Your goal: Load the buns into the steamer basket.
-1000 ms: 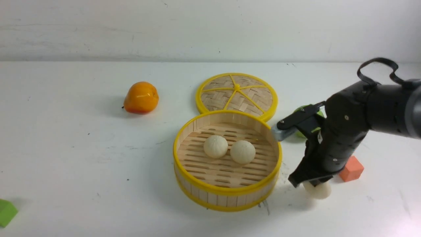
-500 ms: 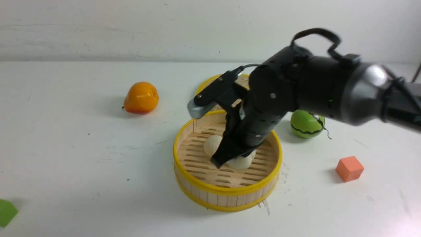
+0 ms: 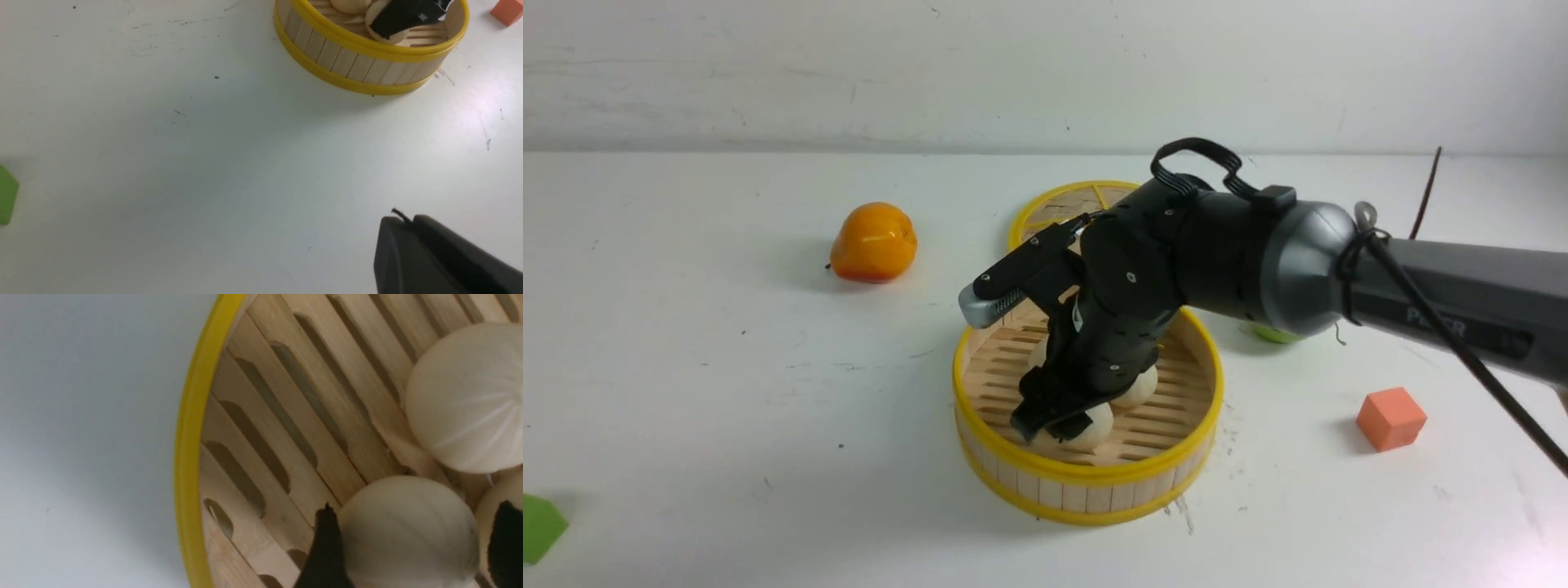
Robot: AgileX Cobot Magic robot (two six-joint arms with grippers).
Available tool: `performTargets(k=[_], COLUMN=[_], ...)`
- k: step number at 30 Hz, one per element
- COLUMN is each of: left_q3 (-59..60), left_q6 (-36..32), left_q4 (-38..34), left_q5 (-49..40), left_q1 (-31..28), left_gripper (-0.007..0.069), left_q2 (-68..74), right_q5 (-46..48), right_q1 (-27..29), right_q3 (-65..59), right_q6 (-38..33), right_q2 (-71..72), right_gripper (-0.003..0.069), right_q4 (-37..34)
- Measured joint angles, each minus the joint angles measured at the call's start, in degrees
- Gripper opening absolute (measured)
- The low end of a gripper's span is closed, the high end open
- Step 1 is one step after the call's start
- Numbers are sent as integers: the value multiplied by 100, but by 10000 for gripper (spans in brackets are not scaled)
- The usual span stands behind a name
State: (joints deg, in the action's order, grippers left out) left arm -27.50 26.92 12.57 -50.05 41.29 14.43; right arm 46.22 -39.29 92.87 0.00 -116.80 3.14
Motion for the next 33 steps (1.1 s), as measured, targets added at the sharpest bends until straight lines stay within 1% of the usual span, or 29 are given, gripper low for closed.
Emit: performTargets(k=[2, 4, 8, 11, 12, 14, 15, 16, 17, 18, 19, 20, 21, 22, 23, 25, 26, 28, 30, 33], left_q3=[0, 0, 0, 0, 0, 0, 0, 0, 0, 0, 0, 0, 0, 0, 0, 0, 0, 0, 0, 0], left_q6=[0, 0, 0, 0, 0, 0, 0, 0, 0, 0, 0, 0, 0, 0, 0, 0, 0, 0, 0, 0], left_q4=[0, 0, 0, 0, 0, 0, 0, 0, 0, 0, 0, 0, 0, 0, 0, 0, 0, 0, 0, 0], left_q5=[0, 0, 0, 0, 0, 0, 0, 0, 0, 0, 0, 0, 0, 0, 0, 0, 0, 0, 0, 0], left_q1=[0, 0, 0, 0, 0, 0, 0, 0, 0, 0, 0, 0, 0, 0, 0, 0, 0, 0, 0, 0], left_gripper=[20, 21, 27, 29, 30, 34, 35, 36, 36, 36, 38, 38, 38, 38, 39, 39, 39, 39, 39, 43], left_q2=[0, 0, 0, 0, 0, 0, 0, 0, 0, 0, 0, 0, 0, 0, 0, 0, 0, 0, 0, 0], right_q5=[108, 221, 467, 793, 820, 1057, 1063, 1070, 1025, 1011, 879, 856, 671, 608, 337, -16, -47, -440, -562, -864], right_q1=[0, 0, 0, 0, 0, 0, 0, 0, 0, 0, 0, 0, 0, 0, 0, 0, 0, 0, 0, 0], right_q3=[0, 5, 23, 29, 29, -65, -87, -291, -636, -687, -1075, -1193, -1612, -1734, -2202, -2740, -2740, -3389, -3589, -4148], right_q6=[0, 0, 0, 0, 0, 0, 0, 0, 32, 40, 96, 108, 162, 180, 236, 256, 256, 262, 274, 460], right_q2=[146, 367, 1108, 1851, 1903, 2584, 2640, 3098, 3515, 3635, 4061, 4123, 4552, 4735, 5166, 5771, 5830, 6613, 6855, 7467], right_gripper=[524, 521, 463, 361, 352, 211, 211, 121, 47, 30, -7, -10, -19, -19, -19, -19, -19, -19, -19, -19], right_q4=[11, 10, 28, 26, 26, 22, 22, 22, 22, 22, 22, 22, 22, 22, 22, 22, 22, 22, 22, 22])
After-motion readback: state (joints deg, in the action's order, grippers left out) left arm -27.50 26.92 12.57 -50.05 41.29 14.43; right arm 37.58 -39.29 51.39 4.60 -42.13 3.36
